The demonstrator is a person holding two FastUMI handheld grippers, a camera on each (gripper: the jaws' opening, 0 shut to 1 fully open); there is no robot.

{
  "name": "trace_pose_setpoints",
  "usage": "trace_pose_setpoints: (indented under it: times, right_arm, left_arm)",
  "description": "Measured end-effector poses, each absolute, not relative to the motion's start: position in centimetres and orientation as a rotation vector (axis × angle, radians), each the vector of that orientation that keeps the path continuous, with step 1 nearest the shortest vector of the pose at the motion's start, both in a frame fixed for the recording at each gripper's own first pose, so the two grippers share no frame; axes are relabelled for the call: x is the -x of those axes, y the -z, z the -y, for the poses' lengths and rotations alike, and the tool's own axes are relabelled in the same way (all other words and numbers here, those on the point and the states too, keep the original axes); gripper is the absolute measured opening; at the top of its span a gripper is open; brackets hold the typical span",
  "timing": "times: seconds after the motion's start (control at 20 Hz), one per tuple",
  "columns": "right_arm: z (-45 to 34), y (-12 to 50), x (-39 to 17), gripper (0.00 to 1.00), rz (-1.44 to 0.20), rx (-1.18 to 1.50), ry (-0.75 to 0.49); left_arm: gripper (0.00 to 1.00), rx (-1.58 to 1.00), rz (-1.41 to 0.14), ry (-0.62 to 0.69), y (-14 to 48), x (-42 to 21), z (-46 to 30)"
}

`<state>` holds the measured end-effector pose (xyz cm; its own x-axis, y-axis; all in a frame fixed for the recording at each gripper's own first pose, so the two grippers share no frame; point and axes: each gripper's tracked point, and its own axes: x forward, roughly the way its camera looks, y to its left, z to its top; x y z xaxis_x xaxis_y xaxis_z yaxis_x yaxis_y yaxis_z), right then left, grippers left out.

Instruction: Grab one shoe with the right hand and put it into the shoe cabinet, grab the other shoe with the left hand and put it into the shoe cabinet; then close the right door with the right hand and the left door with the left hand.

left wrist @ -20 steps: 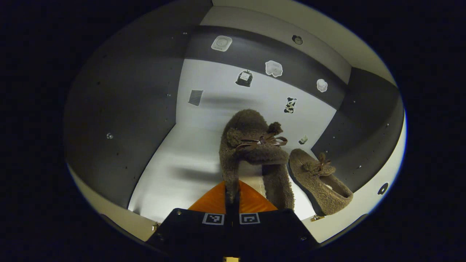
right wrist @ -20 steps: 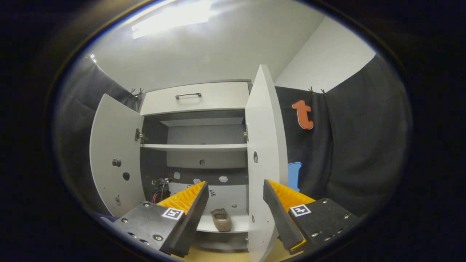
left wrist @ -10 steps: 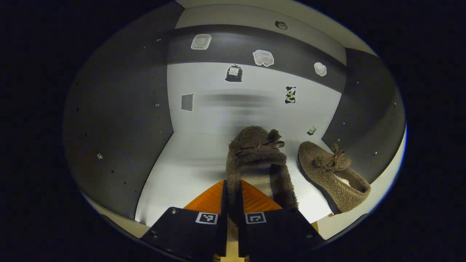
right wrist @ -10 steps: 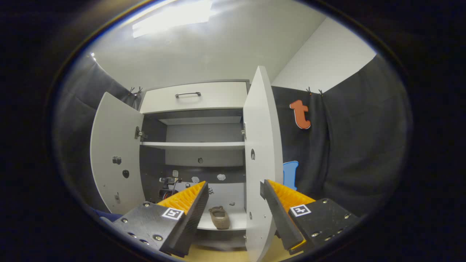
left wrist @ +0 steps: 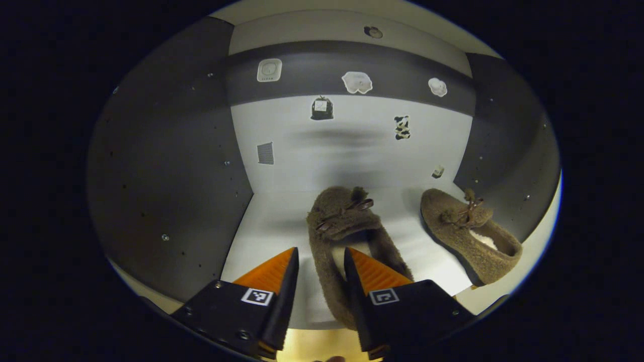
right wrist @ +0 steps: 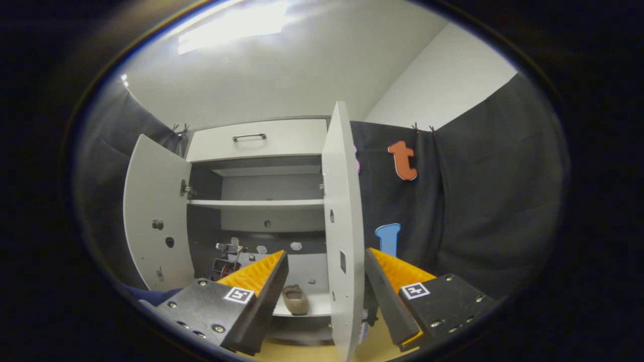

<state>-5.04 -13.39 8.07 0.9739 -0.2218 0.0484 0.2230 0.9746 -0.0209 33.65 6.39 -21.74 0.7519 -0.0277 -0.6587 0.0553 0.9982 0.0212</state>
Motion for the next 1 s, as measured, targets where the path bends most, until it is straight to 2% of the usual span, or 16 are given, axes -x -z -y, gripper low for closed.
trace_pose_setpoints:
  times: [0.05,0.15,0.35,0.65,1.0]
  right_arm:
    - [14.1,-8.1,5.3,0.91,0.044,0.027,0.236]
    - [15.3,-8.0,5.6,0.91,0.040,0.025,0.258]
    - [18.9,-6.6,5.6,0.91,0.005,0.044,0.324]
    - [23.2,-3.2,5.7,0.91,-0.074,0.044,0.406]
    - [23.8,0.4,4.3,0.91,-0.161,0.047,0.395]
  left_arm:
    - [0.68,-0.037,-0.718,0.061,21.4,-33.1,-6.1]
    - [0.78,-0.045,-0.706,0.089,20.3,-32.2,-5.5]
    - [0.80,-0.040,-0.663,0.135,17.6,-30.1,-4.2]
    - [0.78,-0.014,-0.514,0.212,10.9,-25.7,-2.3]
    - [0.77,0.016,-0.319,0.285,1.5,-17.9,-1.6]
